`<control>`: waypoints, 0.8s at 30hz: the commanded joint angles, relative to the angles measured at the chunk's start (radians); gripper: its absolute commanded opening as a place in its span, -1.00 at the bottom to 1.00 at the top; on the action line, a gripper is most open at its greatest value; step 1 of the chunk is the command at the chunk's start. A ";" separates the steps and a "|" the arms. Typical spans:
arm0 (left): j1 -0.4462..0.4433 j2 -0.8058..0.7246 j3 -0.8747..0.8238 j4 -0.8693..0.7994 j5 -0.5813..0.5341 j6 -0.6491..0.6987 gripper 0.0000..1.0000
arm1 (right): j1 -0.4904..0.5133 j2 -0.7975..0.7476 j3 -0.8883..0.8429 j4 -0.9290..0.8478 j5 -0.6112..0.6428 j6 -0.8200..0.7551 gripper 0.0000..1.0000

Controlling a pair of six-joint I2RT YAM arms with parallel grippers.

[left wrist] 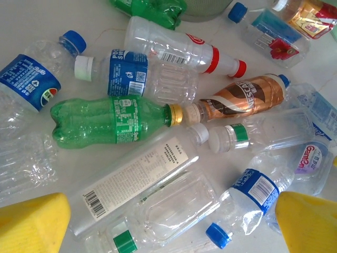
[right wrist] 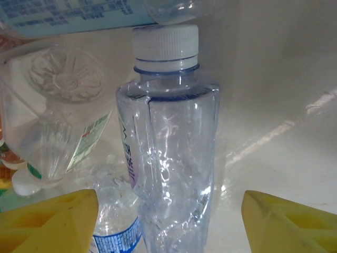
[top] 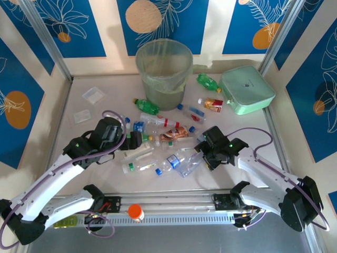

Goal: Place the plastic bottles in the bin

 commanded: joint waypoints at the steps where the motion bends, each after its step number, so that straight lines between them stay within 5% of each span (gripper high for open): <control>1: 0.009 -0.012 -0.009 0.014 0.034 0.038 0.99 | 0.011 0.044 -0.005 0.015 0.013 0.037 0.45; 13: 0.010 -0.059 -0.015 -0.023 -0.015 0.049 0.99 | -0.010 0.125 -0.078 0.099 0.000 0.002 0.34; 24: 0.009 -0.080 -0.024 -0.041 -0.011 0.034 0.99 | -0.011 0.091 -0.092 0.082 -0.005 -0.027 -0.12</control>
